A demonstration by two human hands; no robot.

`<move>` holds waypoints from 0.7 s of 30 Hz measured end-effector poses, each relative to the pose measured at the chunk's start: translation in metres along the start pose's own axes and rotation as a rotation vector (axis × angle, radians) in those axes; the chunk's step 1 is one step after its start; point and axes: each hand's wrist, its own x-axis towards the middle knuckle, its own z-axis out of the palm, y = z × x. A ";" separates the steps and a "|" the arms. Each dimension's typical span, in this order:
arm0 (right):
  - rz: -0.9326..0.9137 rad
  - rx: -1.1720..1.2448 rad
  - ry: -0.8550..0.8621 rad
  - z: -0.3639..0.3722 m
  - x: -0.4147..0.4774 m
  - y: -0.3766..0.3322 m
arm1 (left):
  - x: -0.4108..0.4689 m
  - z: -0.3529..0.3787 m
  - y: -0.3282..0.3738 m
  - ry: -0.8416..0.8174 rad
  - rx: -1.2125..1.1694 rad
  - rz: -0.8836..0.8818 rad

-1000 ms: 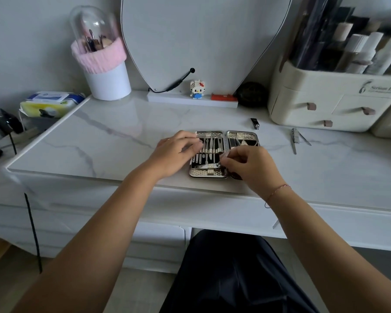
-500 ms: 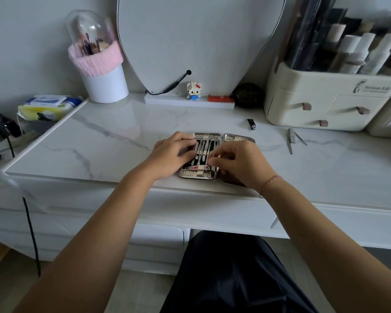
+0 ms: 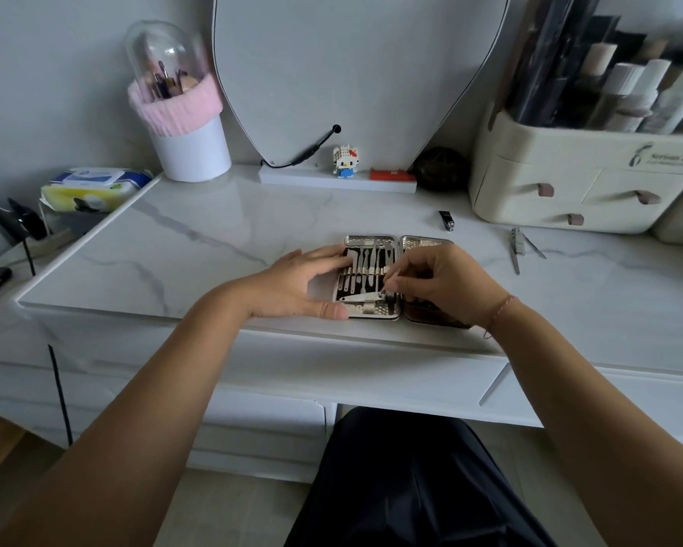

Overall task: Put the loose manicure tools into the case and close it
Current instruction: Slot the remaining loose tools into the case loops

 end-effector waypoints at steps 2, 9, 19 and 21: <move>0.020 -0.036 0.019 -0.007 0.001 0.004 | -0.001 0.001 0.002 -0.002 0.036 0.003; 0.085 -0.082 0.323 0.005 -0.008 0.016 | 0.003 0.014 0.006 0.152 0.055 -0.023; 0.144 -0.253 0.539 0.029 -0.015 0.007 | 0.003 0.013 0.012 0.202 0.018 -0.030; 0.146 -0.256 0.542 0.029 -0.015 0.006 | 0.004 0.013 0.014 0.226 -0.015 -0.051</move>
